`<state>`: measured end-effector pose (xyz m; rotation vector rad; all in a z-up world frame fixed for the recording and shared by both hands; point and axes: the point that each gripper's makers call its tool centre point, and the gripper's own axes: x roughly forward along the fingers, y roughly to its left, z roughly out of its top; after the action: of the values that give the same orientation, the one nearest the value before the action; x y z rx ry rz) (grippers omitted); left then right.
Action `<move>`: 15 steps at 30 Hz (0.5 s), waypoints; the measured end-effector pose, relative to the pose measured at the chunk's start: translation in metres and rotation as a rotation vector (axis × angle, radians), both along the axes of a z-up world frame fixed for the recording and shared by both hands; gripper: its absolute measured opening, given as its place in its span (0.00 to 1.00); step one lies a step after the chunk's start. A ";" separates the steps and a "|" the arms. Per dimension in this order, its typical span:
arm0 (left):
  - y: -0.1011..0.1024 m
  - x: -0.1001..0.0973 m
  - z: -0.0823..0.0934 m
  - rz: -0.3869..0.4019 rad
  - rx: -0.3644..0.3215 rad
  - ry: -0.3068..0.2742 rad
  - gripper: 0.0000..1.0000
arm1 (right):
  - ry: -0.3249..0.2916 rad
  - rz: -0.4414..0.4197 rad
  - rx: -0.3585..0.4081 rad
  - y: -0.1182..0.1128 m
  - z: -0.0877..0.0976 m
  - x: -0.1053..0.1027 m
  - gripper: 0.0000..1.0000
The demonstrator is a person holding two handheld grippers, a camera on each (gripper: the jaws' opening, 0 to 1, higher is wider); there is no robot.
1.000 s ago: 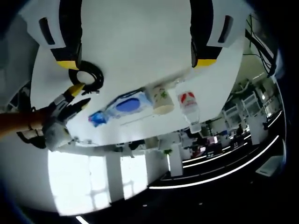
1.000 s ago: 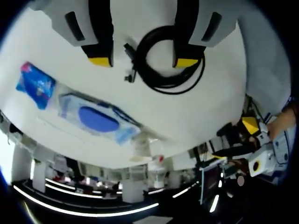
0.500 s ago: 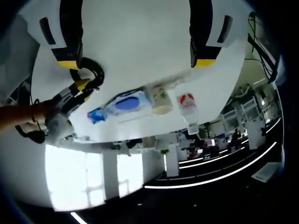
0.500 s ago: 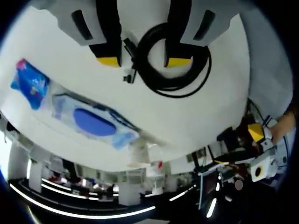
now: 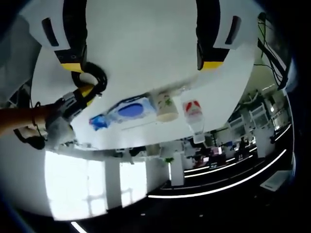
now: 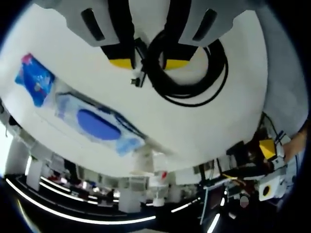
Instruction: Arrange the tabletop items into an orderly group along one side of the table until the central work area is clear of visible clutter.
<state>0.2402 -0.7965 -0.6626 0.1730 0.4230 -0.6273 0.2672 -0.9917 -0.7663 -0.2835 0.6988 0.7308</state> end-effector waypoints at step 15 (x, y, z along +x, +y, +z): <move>-0.002 0.000 0.001 0.000 -0.007 -0.004 0.90 | 0.020 -0.011 0.048 0.002 0.002 -0.001 0.10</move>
<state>0.2406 -0.7982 -0.6617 0.1679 0.4165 -0.6281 0.2657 -0.9901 -0.7642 -0.2287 0.7003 0.7402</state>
